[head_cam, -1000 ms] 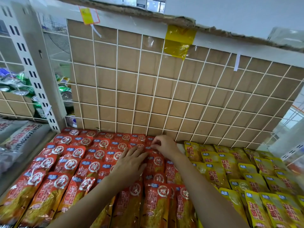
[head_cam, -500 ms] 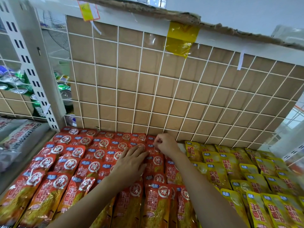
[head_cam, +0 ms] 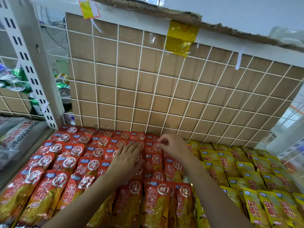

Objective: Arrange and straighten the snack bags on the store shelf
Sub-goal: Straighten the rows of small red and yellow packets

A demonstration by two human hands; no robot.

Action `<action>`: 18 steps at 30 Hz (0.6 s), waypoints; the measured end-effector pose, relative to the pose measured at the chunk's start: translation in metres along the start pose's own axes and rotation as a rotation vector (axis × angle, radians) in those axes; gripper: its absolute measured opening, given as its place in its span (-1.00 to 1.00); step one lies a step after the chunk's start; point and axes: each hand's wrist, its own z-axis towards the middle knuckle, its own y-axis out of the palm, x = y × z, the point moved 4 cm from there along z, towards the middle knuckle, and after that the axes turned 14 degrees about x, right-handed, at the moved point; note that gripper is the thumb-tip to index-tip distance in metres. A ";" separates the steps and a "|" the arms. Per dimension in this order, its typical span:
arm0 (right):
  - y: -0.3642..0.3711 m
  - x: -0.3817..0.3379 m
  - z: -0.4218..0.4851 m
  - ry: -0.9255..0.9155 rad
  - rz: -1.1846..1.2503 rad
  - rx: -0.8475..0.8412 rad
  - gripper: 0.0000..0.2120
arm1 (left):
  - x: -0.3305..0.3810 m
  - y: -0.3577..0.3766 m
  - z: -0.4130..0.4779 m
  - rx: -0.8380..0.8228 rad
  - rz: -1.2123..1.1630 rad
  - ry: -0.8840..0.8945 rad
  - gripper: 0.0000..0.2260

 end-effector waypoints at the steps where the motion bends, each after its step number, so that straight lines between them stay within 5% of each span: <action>1: 0.000 0.000 -0.006 -0.004 -0.010 -0.038 -0.82 | -0.001 -0.002 -0.001 -0.002 0.008 -0.004 -0.19; 7: 0.008 -0.009 -0.023 0.020 -0.041 -0.127 -0.71 | 0.007 -0.007 -0.008 -0.051 -0.013 0.008 -0.14; 18: 0.015 -0.004 -0.022 0.192 0.106 -0.034 -0.89 | 0.008 -0.003 -0.018 -0.073 0.025 0.028 -0.15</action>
